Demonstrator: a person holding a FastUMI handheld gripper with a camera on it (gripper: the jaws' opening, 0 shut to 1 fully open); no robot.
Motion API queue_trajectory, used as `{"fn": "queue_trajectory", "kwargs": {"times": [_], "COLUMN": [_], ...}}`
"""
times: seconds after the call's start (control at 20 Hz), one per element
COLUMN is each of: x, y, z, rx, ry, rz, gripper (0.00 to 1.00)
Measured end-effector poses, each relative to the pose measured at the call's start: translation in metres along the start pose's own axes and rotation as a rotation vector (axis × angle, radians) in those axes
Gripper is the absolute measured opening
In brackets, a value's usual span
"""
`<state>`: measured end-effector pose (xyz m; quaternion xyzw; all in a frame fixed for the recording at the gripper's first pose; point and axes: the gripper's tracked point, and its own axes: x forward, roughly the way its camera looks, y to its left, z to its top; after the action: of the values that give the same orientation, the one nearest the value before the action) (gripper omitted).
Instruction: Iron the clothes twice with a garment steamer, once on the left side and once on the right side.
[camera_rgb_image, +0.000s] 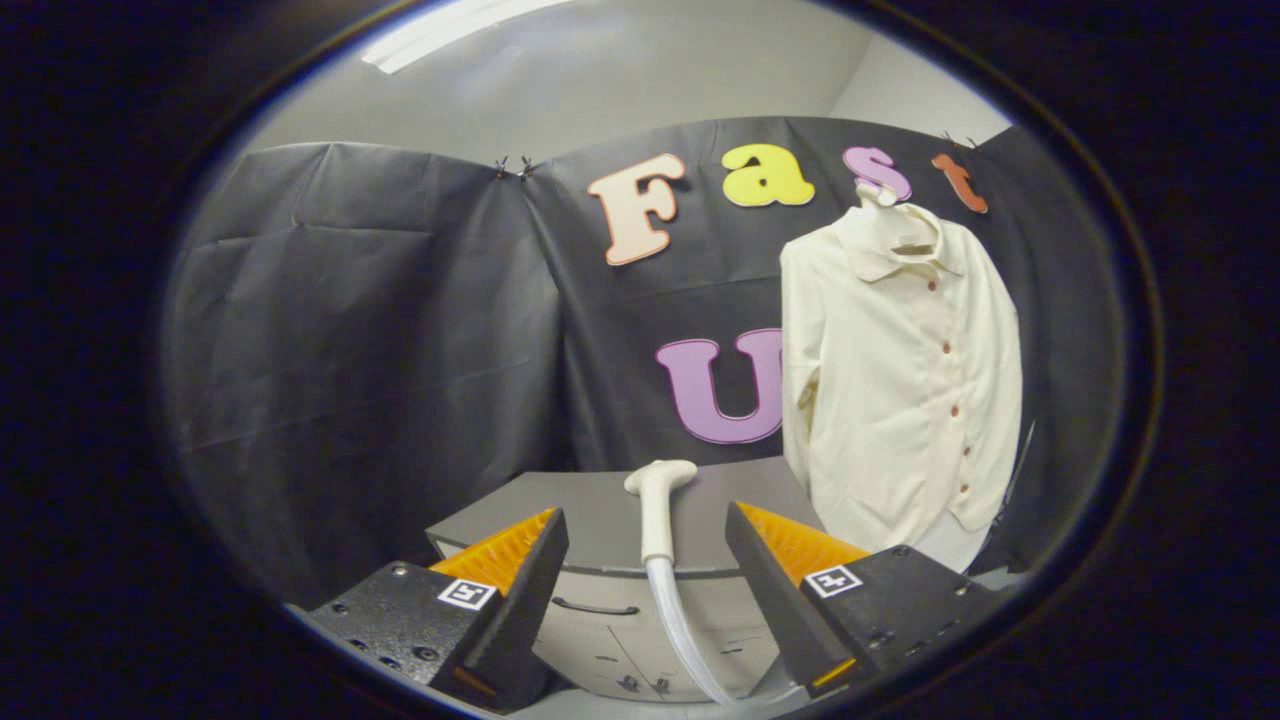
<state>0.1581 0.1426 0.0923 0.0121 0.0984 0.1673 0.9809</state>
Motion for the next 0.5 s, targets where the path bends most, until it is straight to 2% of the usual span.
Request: {"fn": "queue_trajectory", "kwargs": {"times": [0.2, 0.45, 0.5], "x": [0.063, 0.136, 0.149], "y": [0.013, 0.008, 0.005], "z": [0.008, -0.022, -0.027], "rx": [0.022, -0.074, -0.058], "ry": [0.056, 0.201, 0.223], "rz": [0.018, 0.034, 0.028], "gripper": [0.96, 0.97, 0.97]}}
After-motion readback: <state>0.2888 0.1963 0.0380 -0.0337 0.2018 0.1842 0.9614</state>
